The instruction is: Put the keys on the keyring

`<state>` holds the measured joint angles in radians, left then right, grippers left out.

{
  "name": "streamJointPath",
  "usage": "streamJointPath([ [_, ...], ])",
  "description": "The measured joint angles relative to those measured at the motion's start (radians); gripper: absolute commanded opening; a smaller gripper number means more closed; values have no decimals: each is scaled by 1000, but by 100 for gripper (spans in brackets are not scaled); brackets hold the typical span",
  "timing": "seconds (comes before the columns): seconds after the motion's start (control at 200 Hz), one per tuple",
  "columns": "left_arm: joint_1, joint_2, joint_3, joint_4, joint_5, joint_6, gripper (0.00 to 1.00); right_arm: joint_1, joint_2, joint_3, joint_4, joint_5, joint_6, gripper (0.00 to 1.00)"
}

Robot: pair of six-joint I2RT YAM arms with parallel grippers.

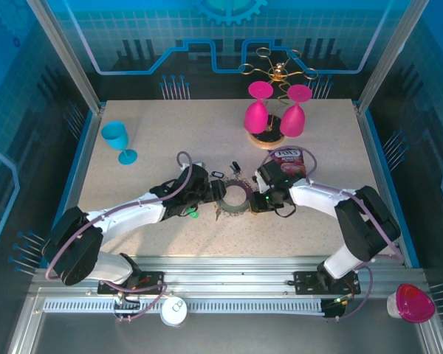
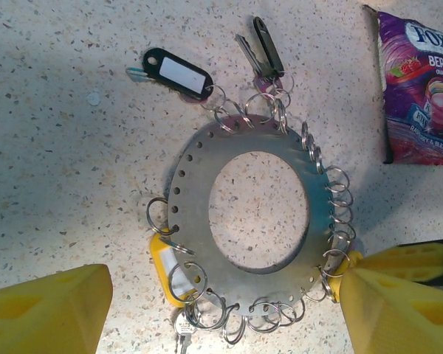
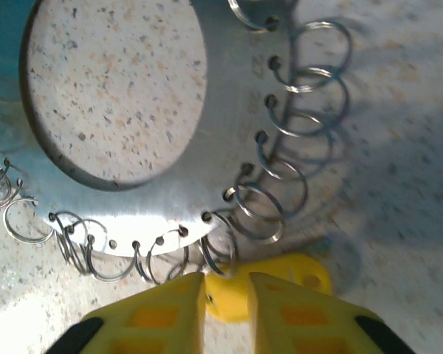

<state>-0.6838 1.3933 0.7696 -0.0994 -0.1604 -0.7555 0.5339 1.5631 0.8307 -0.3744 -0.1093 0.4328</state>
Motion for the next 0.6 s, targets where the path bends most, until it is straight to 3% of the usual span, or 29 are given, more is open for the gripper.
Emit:
streamJointPath([
  [0.265,0,0,0,-3,0,28,81,-156,-58,52,-26,-3,-31,29],
  [0.6,8,-107,-35,-129,-108,-38,76,-159,-58,72,-6,-30,-33,30],
])
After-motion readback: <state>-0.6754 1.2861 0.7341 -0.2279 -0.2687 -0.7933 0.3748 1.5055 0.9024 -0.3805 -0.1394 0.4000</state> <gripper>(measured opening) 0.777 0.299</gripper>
